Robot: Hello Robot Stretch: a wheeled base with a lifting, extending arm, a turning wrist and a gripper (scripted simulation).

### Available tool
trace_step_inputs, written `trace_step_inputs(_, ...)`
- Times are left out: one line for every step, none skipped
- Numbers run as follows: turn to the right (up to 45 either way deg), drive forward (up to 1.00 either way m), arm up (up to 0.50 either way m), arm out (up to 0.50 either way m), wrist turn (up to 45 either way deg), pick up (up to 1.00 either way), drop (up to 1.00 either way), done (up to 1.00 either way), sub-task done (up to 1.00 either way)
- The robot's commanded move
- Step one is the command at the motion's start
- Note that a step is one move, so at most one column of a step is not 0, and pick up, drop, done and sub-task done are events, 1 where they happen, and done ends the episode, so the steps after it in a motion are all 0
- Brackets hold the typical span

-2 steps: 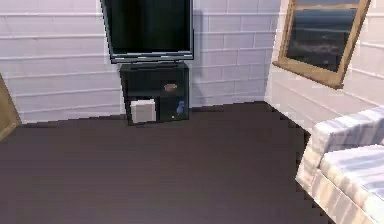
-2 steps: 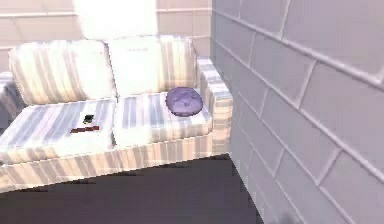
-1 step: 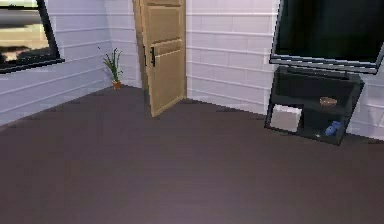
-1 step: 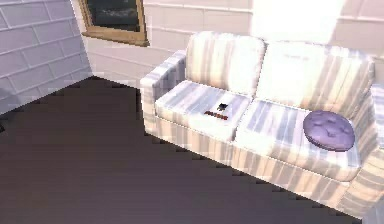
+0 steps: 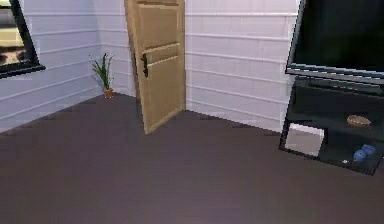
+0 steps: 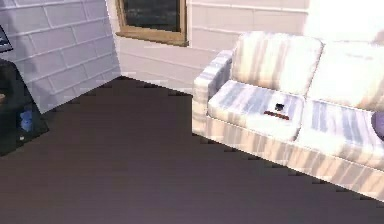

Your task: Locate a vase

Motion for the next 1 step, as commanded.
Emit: trace_step_inputs(-27.0, 0.0, 0.0, 0.0, 0.0, 0.0, 0.0, 0.0, 0.0)
